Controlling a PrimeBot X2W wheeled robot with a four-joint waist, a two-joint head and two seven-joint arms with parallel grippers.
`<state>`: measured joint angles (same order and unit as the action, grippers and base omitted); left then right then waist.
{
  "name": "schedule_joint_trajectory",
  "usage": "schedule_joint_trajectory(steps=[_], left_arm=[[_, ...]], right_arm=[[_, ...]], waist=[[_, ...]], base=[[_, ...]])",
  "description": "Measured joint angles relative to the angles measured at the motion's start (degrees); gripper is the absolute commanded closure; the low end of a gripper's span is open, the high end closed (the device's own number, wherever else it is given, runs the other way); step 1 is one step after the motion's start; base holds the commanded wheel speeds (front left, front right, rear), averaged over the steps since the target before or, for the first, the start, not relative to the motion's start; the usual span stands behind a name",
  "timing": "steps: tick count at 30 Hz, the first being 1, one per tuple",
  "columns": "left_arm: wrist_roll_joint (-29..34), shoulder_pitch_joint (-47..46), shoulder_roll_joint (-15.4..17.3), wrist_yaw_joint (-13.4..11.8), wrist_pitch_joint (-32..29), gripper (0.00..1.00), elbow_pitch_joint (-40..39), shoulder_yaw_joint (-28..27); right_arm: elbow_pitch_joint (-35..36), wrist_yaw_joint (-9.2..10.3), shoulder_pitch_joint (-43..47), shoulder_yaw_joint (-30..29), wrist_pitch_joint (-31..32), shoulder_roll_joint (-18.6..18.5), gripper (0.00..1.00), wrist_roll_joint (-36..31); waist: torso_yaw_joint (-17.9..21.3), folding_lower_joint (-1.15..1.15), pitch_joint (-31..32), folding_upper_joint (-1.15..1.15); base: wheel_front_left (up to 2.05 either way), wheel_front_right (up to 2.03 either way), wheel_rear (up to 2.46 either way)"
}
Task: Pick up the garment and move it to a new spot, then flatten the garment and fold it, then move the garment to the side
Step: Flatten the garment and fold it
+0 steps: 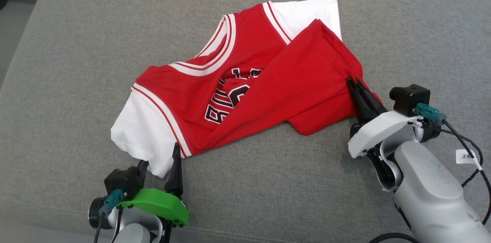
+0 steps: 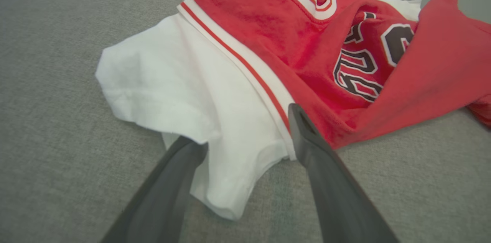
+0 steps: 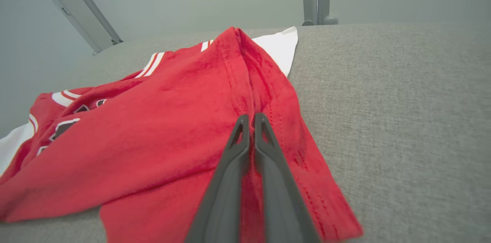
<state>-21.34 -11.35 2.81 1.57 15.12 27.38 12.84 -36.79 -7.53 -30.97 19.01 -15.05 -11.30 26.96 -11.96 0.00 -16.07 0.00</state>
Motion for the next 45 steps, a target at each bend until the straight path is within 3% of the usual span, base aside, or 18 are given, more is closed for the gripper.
schedule_joint_trajectory(steps=[9,20,21,22,24,25,26,36,45], left_arm=[[0.85,1.4,0.0,0.97,0.0,0.0,1.42,-1.55],[0.98,4.11,-0.01,1.47,0.0,0.0,2.44,-1.85],[1.09,4.42,0.0,1.48,0.0,0.0,2.53,-2.09],[1.3,4.76,0.0,1.55,0.0,0.0,2.63,-2.36],[1.34,5.34,0.0,1.63,0.0,0.0,2.83,-2.89],[1.38,5.53,0.0,1.71,0.0,0.0,2.92,-3.14],[1.49,5.66,0.01,1.72,0.0,0.0,3.02,-3.36],[3.94,6.43,-0.02,0.91,0.0,0.0,3.23,-5.35],[10.22,9.14,-0.01,-1.03,0.0,0.0,0.69,-9.62]], right_arm=[[1.8,0.0,3.33,2.29,0.0,0.34,1.0,1.43],[1.65,0.0,11.4,1.03,0.0,-0.38,1.0,3.52],[1.62,0.0,12.46,1.0,0.0,-0.53,0.87,3.26],[1.51,0.0,13.54,0.94,0.0,-0.71,0.64,2.91],[1.11,0.0,15.58,0.75,0.0,-0.84,0.53,2.44],[0.99,0.0,16.47,0.65,0.0,-0.82,0.19,2.19],[0.97,0.0,17.17,0.42,0.0,-0.78,0.0,1.75],[6.81,0.01,23.41,-9.87,0.01,0.42,0.0,-7.09],[17.75,0.0,26.52,-13.02,0.01,4.26,0.0,-13.17]], waist=[[3.01,0.0,3.78,0.0],[5.35,0.0,8.46,0.0],[5.42,0.0,8.84,0.0],[5.5,0.0,9.22,0.0],[5.7,0.0,9.89,0.0],[5.85,0.0,10.14,0.0],[6.07,0.0,10.33,0.0],[8.92,0.0,11.43,0.0],[11.14,0.0,13.83,0.0]], base=[[0.0,0.0,0.0],[0.0,0.0,0.0],[0.0,0.0,0.0],[0.0,0.0,0.0],[0.0,0.0,0.0],[0.0,0.0,0.0],[0.0,0.0,0.0],[0.0,0.0,0.0],[0.0,0.0,0.0]])
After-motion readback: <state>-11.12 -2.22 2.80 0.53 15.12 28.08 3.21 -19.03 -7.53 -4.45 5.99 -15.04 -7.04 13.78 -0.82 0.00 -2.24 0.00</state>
